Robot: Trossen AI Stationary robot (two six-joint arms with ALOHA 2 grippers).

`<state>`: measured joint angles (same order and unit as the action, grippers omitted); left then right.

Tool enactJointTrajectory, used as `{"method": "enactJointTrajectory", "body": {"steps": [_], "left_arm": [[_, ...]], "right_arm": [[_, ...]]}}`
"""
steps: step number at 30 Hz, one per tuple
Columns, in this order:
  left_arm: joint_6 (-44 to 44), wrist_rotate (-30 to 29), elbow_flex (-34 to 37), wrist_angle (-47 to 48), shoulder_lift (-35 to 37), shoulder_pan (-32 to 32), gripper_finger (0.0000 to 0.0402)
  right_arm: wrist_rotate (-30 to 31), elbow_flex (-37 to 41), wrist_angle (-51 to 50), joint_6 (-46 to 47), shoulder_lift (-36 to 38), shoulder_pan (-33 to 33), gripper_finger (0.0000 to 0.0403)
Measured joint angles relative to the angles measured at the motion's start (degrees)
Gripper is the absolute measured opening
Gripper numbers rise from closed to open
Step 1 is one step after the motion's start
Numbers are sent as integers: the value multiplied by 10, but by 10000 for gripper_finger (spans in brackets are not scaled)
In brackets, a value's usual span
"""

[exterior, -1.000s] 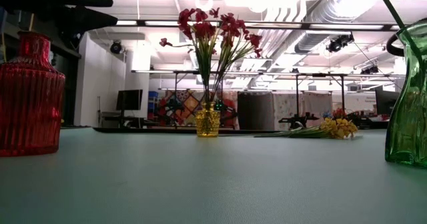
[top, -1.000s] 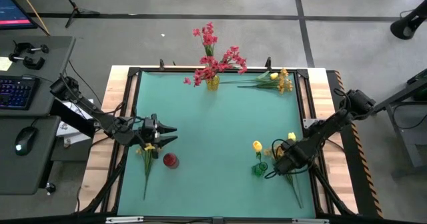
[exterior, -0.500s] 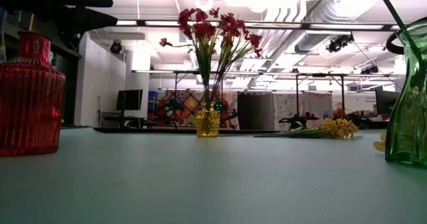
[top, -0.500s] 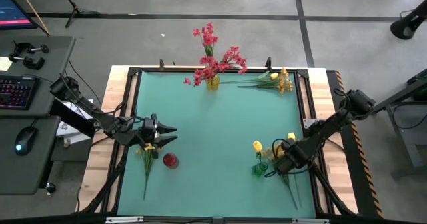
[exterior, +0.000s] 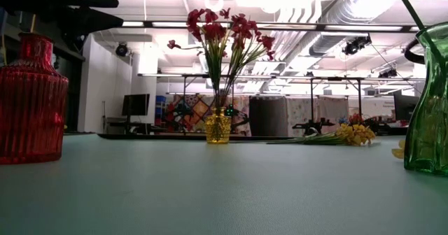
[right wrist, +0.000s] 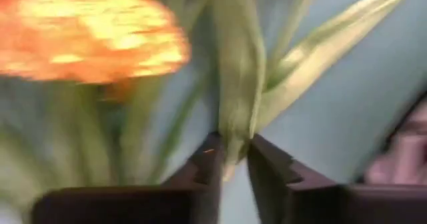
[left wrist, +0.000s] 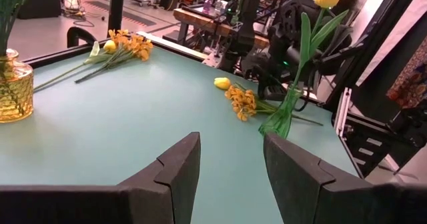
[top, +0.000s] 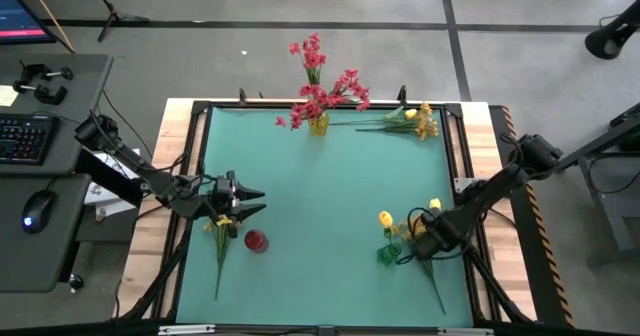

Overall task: Sort flowers into vase by color
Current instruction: Put the bottom yellow tulip into the green vase

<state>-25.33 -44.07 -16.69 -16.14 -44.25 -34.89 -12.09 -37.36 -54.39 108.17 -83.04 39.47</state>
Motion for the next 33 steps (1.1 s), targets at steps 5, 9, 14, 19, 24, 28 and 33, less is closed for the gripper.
{"method": "enactJointTrajectory", "body": {"steps": [5,9,14,19,24,28,33], "left_arm": [[0,0,0,0,0,0,152],[0,0,0,0,0,0,152],[0,0,0,0,0,0,152],[0,0,0,-1,0,0,152],[-1,0,0,-1,0,0,152],[-11,8,0,4,0,0,152],[-13,9,0,12,0,0,152]], "right_arm": [[23,-66,-128,-6,0,11,16],[98,-147,-233,-1,0,27,4],[286,-262,-320,27,1,41,3],[534,-334,-353,15,7,41,2],[711,-375,-351,-39,9,26,1],[763,-414,-347,-85,9,38,1],[807,-490,-345,-149,9,83,0]]}}
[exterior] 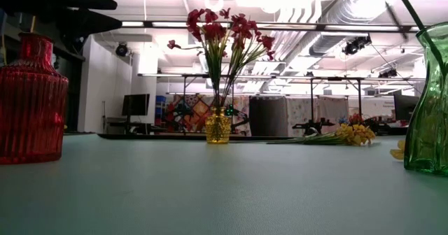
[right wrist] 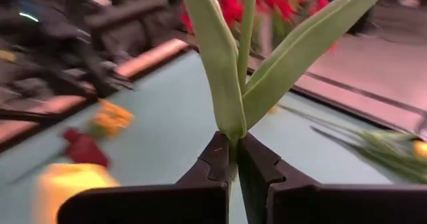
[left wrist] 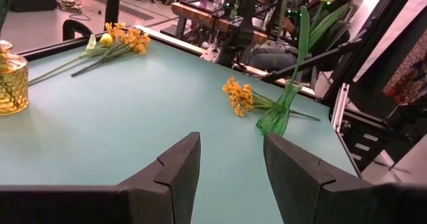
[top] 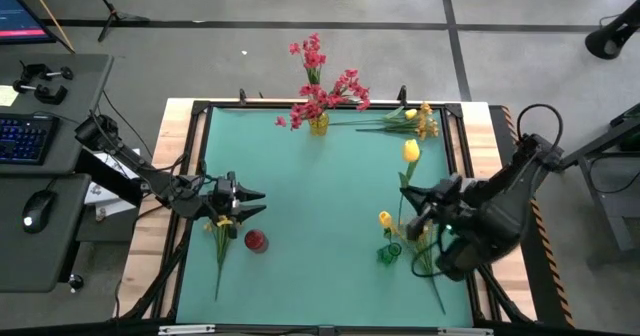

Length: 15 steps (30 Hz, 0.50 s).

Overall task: Sort flowers into vase by color
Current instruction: Put the bottom yellow tulip into the green vase

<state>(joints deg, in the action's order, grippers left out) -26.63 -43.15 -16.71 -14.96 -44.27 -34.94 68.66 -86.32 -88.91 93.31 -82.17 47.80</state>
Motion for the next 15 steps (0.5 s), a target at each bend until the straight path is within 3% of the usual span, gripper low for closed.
{"method": "enactJointTrajectory", "body": {"steps": [7,15], "left_arm": [[-2,-9,0,1,0,0,152],[-8,-9,0,1,0,0,152]], "right_arm": [[20,-33,89,-105,-3,54,0],[43,58,193,-129,-4,67,0]]}}
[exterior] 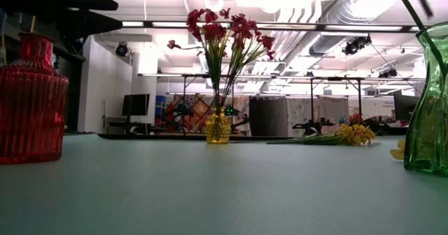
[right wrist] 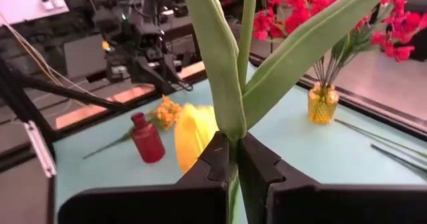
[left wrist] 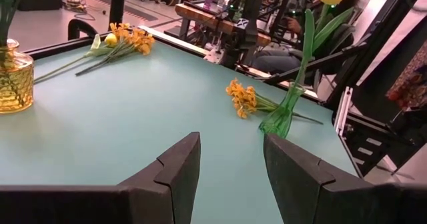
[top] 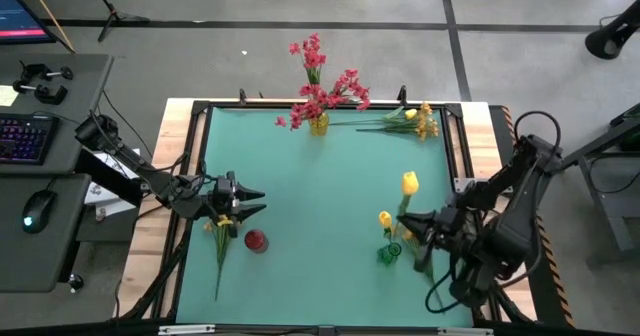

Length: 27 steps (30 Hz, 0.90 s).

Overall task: Sort flowers into vase by color
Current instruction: Put the bottom yellow tulip into the green vase

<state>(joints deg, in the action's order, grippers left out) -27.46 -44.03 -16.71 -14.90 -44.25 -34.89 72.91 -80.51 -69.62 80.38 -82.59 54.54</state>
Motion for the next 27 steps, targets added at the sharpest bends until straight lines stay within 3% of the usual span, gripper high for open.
{"method": "enactJointTrajectory", "body": {"steps": [18,27], "left_arm": [[0,0,0,0,0,0,152],[-5,0,0,0,0,0,152]], "right_arm": [[-61,26,2,16,0,3,2],[-105,26,2,17,0,7,38]]}}
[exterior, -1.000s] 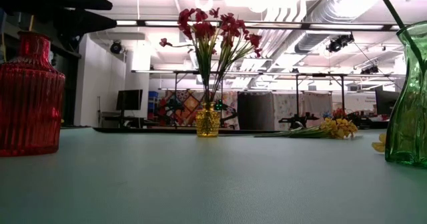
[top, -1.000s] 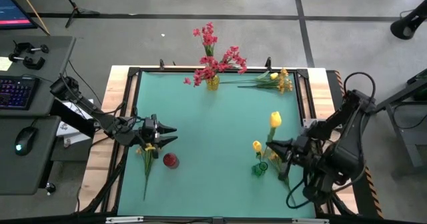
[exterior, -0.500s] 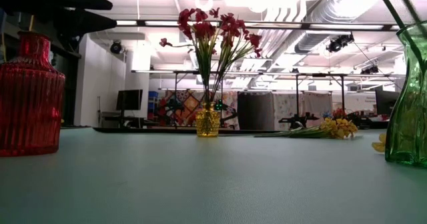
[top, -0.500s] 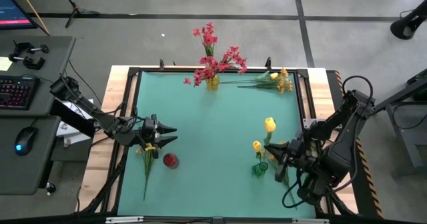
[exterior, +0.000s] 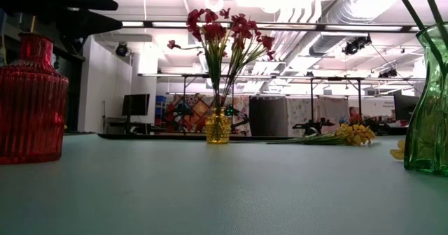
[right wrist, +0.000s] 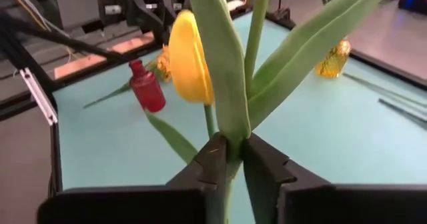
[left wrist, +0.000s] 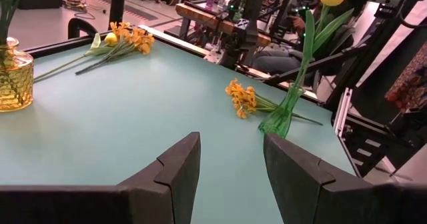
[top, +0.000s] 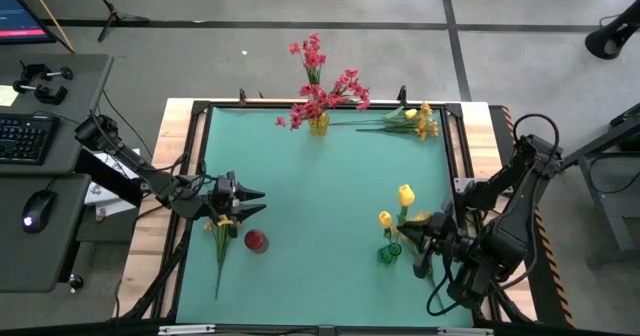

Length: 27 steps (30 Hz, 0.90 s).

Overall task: Sort flowers into vase by color
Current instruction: Put the bottom yellow tulip into the green vase, then put the yellow tulip into the green vase

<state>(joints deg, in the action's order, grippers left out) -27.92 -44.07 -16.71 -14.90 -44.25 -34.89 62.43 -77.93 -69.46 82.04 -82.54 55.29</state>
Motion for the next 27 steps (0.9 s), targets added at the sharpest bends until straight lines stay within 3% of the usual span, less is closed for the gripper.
{"method": "enactJointTrajectory", "body": {"steps": [7,14,20,27], "left_arm": [[-1,0,0,0,0,0,152],[-4,0,0,0,0,0,152],[-4,0,0,-4,0,0,152],[2,0,0,-14,0,0,152]], "right_arm": [[-53,0,-2,0,0,-1,134],[-194,0,-6,0,5,-1,208],[-282,0,-42,36,5,-4,218],[-291,1,-212,217,5,-36,199]]}}
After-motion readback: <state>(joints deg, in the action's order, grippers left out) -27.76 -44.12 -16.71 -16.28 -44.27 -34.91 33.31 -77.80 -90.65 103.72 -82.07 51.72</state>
